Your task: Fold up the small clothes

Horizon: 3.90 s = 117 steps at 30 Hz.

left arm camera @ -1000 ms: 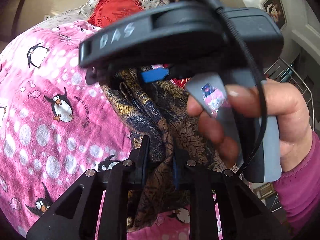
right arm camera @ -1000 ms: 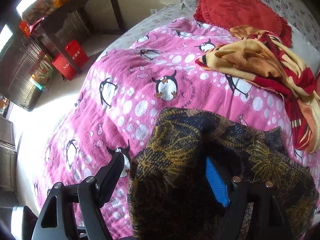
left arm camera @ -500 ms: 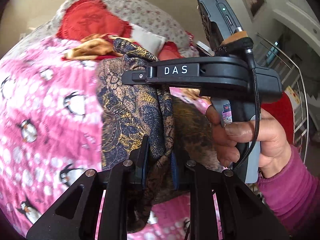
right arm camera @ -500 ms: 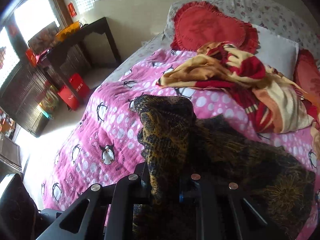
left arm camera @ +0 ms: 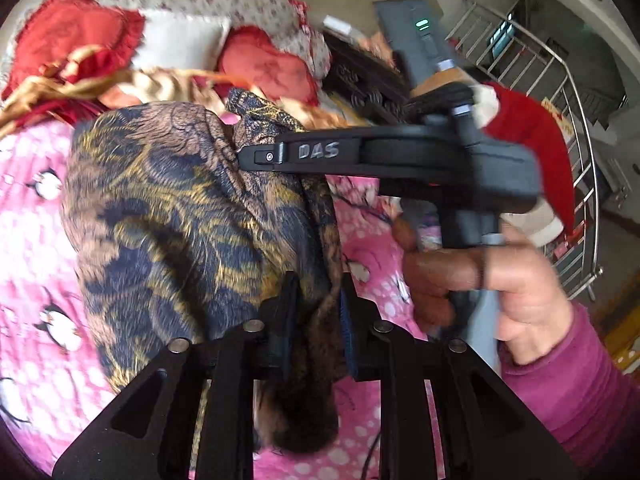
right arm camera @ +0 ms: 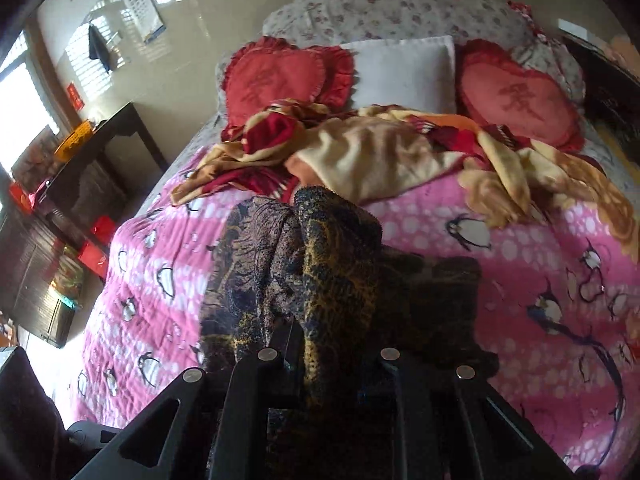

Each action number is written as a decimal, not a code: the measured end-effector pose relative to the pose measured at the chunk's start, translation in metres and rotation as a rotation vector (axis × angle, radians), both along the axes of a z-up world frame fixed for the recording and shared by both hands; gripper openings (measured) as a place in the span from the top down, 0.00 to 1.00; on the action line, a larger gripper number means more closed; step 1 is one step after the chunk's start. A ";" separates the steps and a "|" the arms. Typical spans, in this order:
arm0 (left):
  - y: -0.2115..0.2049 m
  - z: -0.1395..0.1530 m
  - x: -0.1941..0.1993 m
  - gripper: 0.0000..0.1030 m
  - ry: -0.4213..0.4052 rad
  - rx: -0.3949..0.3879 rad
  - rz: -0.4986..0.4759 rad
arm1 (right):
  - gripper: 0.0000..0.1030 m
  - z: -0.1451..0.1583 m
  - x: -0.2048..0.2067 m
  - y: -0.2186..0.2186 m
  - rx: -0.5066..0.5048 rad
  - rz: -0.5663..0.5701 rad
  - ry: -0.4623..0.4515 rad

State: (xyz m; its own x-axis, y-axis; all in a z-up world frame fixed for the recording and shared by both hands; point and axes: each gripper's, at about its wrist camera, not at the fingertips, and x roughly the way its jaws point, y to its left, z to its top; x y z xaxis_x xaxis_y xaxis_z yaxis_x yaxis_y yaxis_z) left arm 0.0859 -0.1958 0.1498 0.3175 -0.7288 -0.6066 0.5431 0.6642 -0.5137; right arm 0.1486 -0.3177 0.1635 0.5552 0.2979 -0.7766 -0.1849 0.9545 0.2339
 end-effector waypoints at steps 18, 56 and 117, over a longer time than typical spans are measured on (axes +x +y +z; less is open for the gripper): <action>0.056 -0.061 -0.018 0.50 0.025 0.285 0.201 | 0.65 -0.022 -0.003 -0.070 -0.043 -0.183 -0.060; 0.039 -0.080 -0.043 0.49 0.019 0.395 0.197 | 0.94 -0.074 -0.077 -0.085 -0.010 -0.201 0.033; 0.042 -0.097 0.036 0.30 0.152 0.091 0.231 | 0.52 -0.094 -0.039 -0.078 0.215 -0.098 -0.013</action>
State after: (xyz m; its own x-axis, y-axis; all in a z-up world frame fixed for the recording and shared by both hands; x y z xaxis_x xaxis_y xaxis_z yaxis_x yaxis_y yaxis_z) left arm 0.1218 -0.1534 0.0523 0.3691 -0.5882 -0.7196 0.2934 0.8084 -0.5103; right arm 0.1094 -0.3954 0.0690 0.5988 0.4001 -0.6938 -0.0979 0.8963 0.4325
